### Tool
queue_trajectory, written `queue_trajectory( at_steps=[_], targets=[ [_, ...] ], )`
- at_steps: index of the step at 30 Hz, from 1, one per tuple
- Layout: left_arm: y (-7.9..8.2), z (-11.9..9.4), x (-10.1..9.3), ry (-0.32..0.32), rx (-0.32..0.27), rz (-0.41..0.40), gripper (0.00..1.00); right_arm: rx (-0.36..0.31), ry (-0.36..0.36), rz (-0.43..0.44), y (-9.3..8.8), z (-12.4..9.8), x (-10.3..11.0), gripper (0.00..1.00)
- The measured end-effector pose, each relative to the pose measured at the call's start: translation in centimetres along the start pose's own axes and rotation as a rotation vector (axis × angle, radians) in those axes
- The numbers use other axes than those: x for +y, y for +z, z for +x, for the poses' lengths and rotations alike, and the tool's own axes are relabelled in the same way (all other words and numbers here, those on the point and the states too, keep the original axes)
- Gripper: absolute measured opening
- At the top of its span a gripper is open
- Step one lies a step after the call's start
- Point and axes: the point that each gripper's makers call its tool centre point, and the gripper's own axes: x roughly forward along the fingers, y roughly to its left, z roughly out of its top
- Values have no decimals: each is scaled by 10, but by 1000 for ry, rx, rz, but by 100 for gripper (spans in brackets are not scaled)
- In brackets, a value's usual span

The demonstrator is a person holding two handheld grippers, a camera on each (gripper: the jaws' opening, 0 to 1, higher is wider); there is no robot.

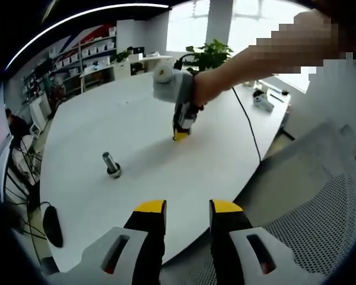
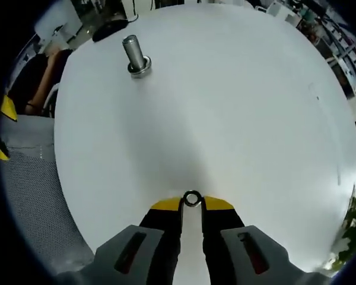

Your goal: Place the washer onto the threaded stud by aligning its center hole with the stud, sliding it down to the base, and recovering from edge contact or off-axis alignment until the washer reaches the visible bottom stop.

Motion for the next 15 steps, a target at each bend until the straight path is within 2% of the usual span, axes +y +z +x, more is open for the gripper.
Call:
queue_trajectory(
  at_steps=[3, 11, 15],
  targets=[
    [-1, 1, 0, -2, 8, 1, 27, -46, 1, 38, 6, -10, -3, 14],
    [0, 0, -1, -4, 0, 1, 27, -117, -38, 76, 11, -37, -20, 14],
    [1, 0, -1, -5, -2, 1, 27, -131, -67, 57, 11, -50, -28, 14]
  ],
)
